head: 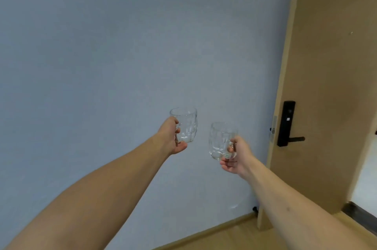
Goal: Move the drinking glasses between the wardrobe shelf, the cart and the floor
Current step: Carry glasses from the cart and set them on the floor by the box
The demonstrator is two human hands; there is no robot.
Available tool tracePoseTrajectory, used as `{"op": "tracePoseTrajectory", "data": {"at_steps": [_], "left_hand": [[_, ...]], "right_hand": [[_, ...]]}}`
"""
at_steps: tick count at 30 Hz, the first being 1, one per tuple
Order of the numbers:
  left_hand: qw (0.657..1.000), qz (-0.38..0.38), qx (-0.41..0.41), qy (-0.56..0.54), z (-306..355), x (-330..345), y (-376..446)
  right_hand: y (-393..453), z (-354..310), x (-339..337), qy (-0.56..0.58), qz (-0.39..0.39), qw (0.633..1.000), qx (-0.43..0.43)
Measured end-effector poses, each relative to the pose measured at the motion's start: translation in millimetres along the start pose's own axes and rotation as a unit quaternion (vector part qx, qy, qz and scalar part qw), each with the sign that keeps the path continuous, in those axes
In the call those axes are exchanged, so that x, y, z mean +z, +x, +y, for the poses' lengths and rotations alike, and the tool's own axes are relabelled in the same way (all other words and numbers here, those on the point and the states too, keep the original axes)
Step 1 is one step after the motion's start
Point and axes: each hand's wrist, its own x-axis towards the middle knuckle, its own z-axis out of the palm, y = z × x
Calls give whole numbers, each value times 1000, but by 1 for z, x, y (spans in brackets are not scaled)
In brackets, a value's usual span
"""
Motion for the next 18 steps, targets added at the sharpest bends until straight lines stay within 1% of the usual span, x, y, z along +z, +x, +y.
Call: {"op": "tracePoseTrajectory", "data": {"at_steps": [6,12,18], "left_hand": [[994,96,36,-32,24,-106,-39],[985,152,52,-66,36,-212,-77],[973,208,61,-83,47,-342,-126]], "right_hand": [[-33,18,97,-44,-88,995,5],[-73,44,196,-75,-161,984,4],[-124,84,315,-87,-224,971,23]]}}
